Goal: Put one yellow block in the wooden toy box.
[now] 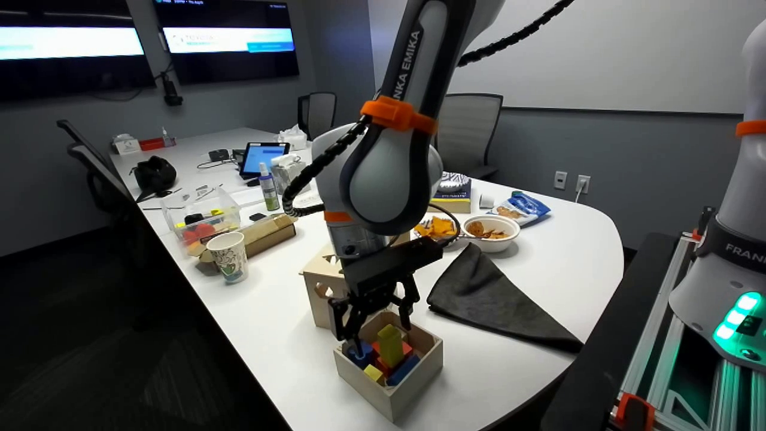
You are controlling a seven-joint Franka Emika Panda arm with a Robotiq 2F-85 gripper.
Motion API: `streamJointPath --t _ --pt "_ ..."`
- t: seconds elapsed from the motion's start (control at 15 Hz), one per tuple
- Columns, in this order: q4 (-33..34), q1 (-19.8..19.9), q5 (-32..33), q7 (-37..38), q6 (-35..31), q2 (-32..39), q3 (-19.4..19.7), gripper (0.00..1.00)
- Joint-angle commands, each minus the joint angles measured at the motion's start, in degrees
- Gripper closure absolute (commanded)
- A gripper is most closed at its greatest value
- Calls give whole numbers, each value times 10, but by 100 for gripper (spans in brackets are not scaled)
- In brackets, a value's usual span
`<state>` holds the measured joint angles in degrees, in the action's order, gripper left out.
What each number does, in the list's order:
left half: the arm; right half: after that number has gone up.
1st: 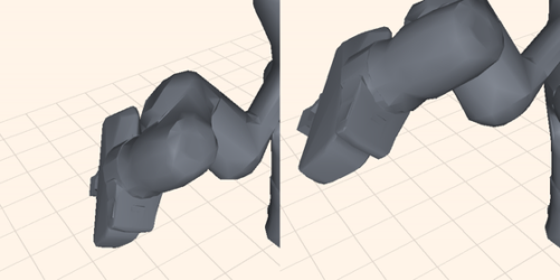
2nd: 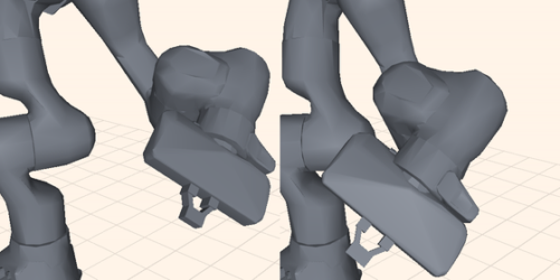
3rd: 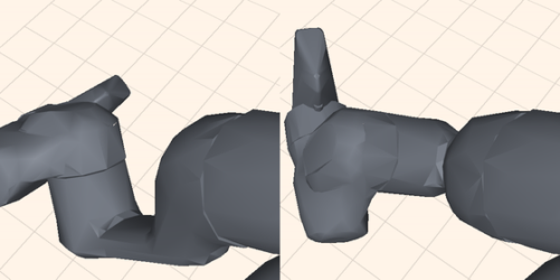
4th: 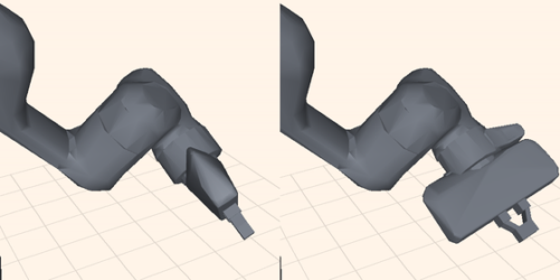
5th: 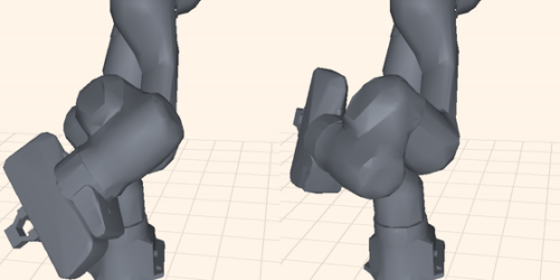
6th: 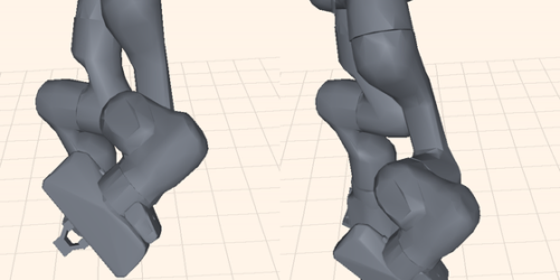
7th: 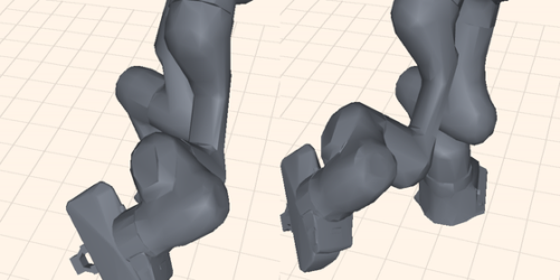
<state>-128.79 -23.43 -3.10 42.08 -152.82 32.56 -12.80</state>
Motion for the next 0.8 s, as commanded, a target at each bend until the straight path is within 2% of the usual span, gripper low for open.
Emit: streamJointPath --t 0.0,0.73 --pt "7 0 -23 -42 -1 5 -2 0" --pt "11 6 -67 -126 12 14 -14 0"
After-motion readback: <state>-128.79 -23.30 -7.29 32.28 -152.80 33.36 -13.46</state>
